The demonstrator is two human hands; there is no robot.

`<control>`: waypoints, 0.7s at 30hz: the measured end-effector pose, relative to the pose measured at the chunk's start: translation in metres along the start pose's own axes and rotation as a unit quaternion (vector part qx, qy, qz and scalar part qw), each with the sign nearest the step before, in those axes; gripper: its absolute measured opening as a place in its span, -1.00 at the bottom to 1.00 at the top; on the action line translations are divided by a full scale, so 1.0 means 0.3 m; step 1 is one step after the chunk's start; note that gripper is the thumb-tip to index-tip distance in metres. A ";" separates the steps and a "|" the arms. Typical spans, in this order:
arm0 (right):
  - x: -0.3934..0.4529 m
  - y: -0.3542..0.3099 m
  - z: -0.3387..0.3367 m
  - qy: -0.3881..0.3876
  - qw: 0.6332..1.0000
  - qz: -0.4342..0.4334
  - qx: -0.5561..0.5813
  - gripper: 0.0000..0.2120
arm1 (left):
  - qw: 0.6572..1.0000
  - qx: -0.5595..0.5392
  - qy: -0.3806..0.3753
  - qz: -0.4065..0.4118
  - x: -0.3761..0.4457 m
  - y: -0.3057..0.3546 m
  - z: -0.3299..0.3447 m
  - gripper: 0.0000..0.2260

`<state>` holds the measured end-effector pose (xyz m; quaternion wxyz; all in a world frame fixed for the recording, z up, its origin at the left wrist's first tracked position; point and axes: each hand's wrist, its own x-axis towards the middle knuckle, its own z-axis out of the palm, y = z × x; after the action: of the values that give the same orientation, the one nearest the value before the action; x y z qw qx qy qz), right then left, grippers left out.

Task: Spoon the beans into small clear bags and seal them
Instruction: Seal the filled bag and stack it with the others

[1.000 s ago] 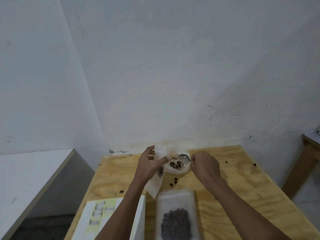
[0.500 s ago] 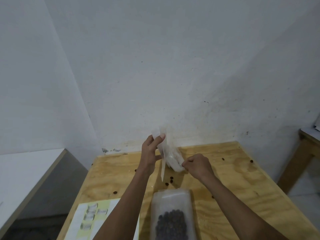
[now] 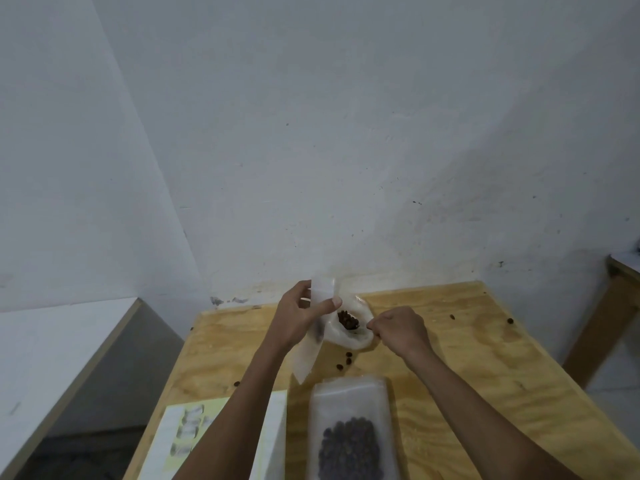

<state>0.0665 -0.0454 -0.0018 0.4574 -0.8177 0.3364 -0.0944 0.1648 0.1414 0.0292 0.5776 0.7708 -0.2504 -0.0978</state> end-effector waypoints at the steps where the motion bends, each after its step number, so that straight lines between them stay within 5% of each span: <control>1: -0.003 -0.005 0.000 0.002 1.000 -0.013 -0.006 -0.81 | 1.000 0.021 -0.001 0.004 -0.007 -0.001 -0.004 -0.34; 13: -0.044 -0.123 -0.116 0.009 0.997 -0.076 -0.004 -0.79 | 0.974 0.217 0.026 0.064 -0.091 -0.062 -0.039 -0.05; 21: -0.158 -0.251 -0.148 0.001 0.983 -0.155 -0.102 -0.83 | 0.969 0.232 0.046 0.066 -0.115 -0.066 -0.024 -0.05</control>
<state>0.0452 -0.0188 0.0918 0.3512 -0.9022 0.2141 -0.1295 0.1437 0.1688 0.0080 0.3991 0.8693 -0.2893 0.0369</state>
